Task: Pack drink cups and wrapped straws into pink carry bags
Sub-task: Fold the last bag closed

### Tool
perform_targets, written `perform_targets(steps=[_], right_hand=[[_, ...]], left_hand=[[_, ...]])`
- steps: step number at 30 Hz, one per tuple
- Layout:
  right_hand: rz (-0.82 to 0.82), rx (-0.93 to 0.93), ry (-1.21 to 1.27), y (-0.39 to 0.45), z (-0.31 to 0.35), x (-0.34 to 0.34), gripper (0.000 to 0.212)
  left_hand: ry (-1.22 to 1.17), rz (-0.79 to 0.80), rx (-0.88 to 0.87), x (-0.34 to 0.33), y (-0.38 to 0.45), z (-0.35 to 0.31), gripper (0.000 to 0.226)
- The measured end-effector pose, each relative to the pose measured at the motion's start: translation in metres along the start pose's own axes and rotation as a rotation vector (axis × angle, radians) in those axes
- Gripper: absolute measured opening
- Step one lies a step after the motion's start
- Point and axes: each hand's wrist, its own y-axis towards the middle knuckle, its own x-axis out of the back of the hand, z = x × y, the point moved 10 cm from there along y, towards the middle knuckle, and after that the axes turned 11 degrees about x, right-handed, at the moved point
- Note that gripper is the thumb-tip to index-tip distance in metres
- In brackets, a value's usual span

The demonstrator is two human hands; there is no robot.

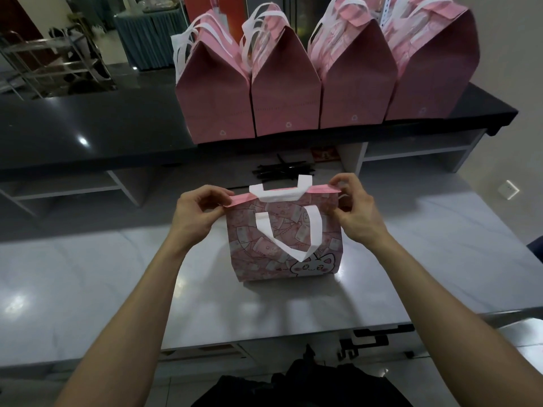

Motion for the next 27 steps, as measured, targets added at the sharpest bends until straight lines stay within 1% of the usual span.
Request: perform_targets(steps=[2, 6, 9, 11, 13, 14, 17, 19, 21, 24, 25, 27], right_hand=[[0.0, 0.018, -0.036, 0.0, 0.003, 0.0, 0.046], [0.017, 0.035, -0.07, -0.001, 0.003, 0.003, 0.036], [0.029, 0.051, -0.106, 0.002, 0.009, 0.008, 0.039], [0.02, 0.071, -0.192, 0.009, 0.014, 0.013, 0.038], [0.068, 0.096, -0.268, 0.016, 0.019, 0.014, 0.042], [0.111, 0.119, -0.315, 0.018, 0.02, 0.012, 0.044], [0.198, 0.223, -0.521, 0.022, 0.029, 0.008, 0.03], [0.219, 0.293, -0.59, 0.022, 0.037, 0.004, 0.024], [0.254, 0.346, -0.607, 0.02, 0.044, -0.001, 0.023], [0.272, 0.416, -0.597, 0.018, 0.051, -0.003, 0.03], [0.266, 0.43, -0.591, 0.017, 0.053, -0.002, 0.029], [0.234, 0.442, -0.581, 0.017, 0.051, 0.002, 0.019]], left_hand=[[0.057, 0.008, -0.03, 0.0, -0.001, -0.004, 0.019], [0.168, 0.07, -0.116, -0.002, -0.004, -0.013, 0.023], [0.226, 0.036, -0.117, -0.001, -0.003, -0.019, 0.022], [0.302, 0.004, -0.118, -0.005, 0.0, -0.023, 0.028], [0.399, 0.023, -0.127, -0.013, 0.004, -0.027, 0.036], [0.466, 0.038, -0.142, -0.017, 0.006, -0.029, 0.035], [0.642, 0.049, -0.232, -0.026, 0.007, -0.037, 0.025], [0.67, 0.025, -0.287, -0.028, 0.005, -0.041, 0.016], [0.666, 0.002, -0.322, -0.029, 0.003, -0.04, 0.011], [0.648, -0.032, -0.379, -0.028, 0.001, -0.037, 0.012], [0.648, -0.042, -0.396, -0.027, 0.0, -0.037, 0.012], [0.652, -0.063, -0.422, -0.026, -0.002, -0.037, 0.013]])
